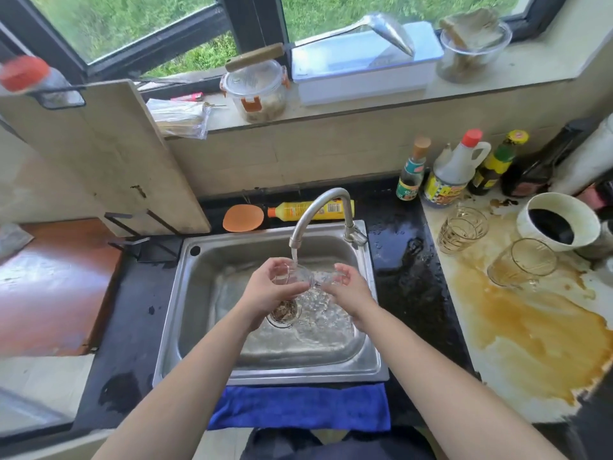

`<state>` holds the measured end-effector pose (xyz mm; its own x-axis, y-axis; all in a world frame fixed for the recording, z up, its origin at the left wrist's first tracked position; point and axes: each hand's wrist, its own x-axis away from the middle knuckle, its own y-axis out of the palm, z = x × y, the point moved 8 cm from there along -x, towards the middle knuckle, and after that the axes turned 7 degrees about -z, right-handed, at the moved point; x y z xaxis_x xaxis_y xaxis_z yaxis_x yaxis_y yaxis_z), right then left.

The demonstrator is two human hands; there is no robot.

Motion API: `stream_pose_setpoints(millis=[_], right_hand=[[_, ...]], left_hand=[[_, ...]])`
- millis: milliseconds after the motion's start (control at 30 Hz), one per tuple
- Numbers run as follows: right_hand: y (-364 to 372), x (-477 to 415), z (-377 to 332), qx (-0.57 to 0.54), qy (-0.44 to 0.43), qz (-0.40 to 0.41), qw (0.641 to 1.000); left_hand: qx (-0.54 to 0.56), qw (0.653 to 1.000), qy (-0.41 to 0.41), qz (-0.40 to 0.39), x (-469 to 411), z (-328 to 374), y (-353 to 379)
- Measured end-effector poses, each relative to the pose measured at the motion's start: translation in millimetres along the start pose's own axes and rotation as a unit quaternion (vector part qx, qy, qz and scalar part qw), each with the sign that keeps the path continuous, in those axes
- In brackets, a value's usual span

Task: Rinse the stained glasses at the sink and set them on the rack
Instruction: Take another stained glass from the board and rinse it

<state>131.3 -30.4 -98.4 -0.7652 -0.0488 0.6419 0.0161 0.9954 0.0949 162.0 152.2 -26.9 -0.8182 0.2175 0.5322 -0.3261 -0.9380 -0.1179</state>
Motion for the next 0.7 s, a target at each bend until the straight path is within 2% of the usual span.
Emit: stream_pose_setpoints(millis=[133, 233, 300, 533, 600, 700], right_hand=[[7, 11, 10, -0.242, 0.069, 0.009, 0.968], [34, 30, 12, -0.337, 0.129, -0.04, 0.932], [53, 34, 11, -0.381, 0.108, -0.064, 0.916], [66, 47, -4, -0.344, -0.033, 0.103, 0.933], [62, 57, -7, -0.319, -0.06, 0.158, 0.933], [53, 78, -14, -0.243, -0.093, 0.247, 0.933]], left_hand=[[0.12, 0.993, 0.008, -0.01, 7, -8, 0], [0.189, 0.981, 0.016, -0.044, 6, -9, -1], [0.186, 0.978, 0.014, -0.089, 4, -7, -1], [0.069, 0.974, 0.017, -0.214, -10, -17, -27], [-0.017, 0.973, 0.033, -0.229, -14, -19, -33], [-0.17, 0.961, 0.093, -0.199, -19, -10, -39]])
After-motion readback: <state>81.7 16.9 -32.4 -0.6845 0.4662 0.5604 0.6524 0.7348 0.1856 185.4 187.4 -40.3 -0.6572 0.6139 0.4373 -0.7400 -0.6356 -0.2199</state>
